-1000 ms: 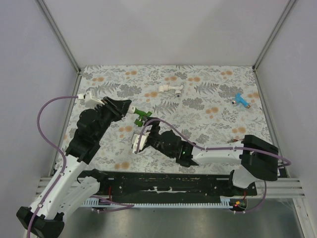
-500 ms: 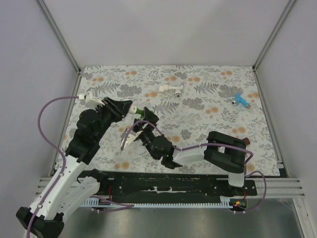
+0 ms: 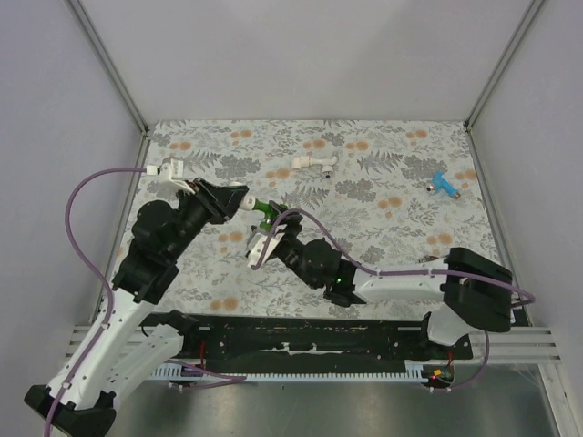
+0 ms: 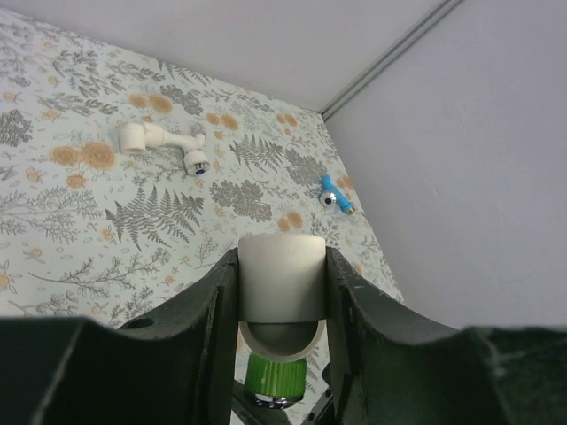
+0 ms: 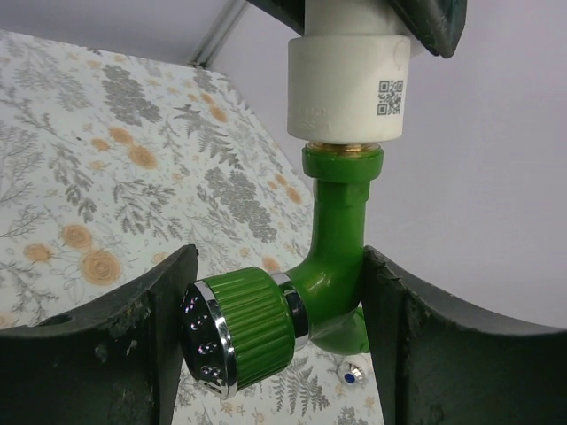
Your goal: Install the water faucets
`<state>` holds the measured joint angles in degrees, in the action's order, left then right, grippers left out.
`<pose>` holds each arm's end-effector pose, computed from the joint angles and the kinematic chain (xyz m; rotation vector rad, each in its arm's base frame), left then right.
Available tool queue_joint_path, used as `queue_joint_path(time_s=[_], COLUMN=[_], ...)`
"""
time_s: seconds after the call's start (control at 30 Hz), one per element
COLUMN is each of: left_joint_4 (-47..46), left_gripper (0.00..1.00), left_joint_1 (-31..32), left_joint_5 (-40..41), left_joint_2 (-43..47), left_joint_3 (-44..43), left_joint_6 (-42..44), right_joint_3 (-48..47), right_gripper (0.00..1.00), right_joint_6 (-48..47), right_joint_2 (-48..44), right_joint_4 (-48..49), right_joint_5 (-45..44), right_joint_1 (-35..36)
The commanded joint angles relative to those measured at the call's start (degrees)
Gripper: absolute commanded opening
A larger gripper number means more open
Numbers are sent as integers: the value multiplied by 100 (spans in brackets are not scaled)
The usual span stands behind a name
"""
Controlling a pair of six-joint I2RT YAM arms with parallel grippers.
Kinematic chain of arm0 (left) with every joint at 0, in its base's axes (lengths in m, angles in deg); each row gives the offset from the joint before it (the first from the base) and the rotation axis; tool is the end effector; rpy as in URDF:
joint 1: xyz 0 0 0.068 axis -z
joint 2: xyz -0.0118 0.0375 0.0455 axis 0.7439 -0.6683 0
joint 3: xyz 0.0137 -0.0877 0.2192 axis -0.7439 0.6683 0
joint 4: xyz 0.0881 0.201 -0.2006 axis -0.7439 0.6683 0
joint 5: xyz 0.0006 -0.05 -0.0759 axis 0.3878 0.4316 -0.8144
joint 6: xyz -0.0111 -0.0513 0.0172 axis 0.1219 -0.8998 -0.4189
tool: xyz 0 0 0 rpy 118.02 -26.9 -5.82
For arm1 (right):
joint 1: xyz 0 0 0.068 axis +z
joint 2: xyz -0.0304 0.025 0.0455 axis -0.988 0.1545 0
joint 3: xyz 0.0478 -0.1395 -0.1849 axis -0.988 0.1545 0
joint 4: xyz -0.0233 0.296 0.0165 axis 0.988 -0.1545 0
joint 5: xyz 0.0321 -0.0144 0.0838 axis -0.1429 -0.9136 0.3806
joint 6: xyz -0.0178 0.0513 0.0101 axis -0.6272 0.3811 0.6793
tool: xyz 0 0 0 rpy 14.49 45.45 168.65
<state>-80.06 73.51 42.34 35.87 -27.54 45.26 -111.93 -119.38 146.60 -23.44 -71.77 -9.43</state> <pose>0.2076 -0.0999 0.3528 -0.2065 1.6547 -0.9157 0.1366 0.3544 0.2066 -0.9580 1.0560 0.0024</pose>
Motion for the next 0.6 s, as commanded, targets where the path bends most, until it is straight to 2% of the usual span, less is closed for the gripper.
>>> queue_joint_path(time_s=[0.0, 0.07, 0.17, 0.27, 0.47, 0.57], left_joint_4=[142, 168, 212, 169, -235, -551], left_gripper=[2, 2, 2, 2, 2, 2], left_joint_1=[-58, -58, -49, -58, -58, -58], left_joint_5=[-187, -626, -1356, -1892, -2473, -2754], left_joint_2=[59, 24, -29, -64, -64, -38], left_joint_3=[-338, -391, -426, -365, 13, 232], left_joint_6=[1559, 2068, 2579, 2844, 2810, 2643], right_joint_3=[-61, -202, -413, -694, -1221, -1371], right_gripper=[21, 16, 10, 10, 10, 10], right_joint_6=[1677, 2320, 2980, 3403, 3992, 4370], right_joint_2=[-1126, -1469, -1778, -1910, -1954, -1875], right_joint_4=[-1679, -2568, -3413, -4266, -5532, -5780], right_joint_5=[1317, 2371, 3586, 4632, 6382, 7146], right_joint_1=[-443, -829, -1339, -1814, -2658, -3071])
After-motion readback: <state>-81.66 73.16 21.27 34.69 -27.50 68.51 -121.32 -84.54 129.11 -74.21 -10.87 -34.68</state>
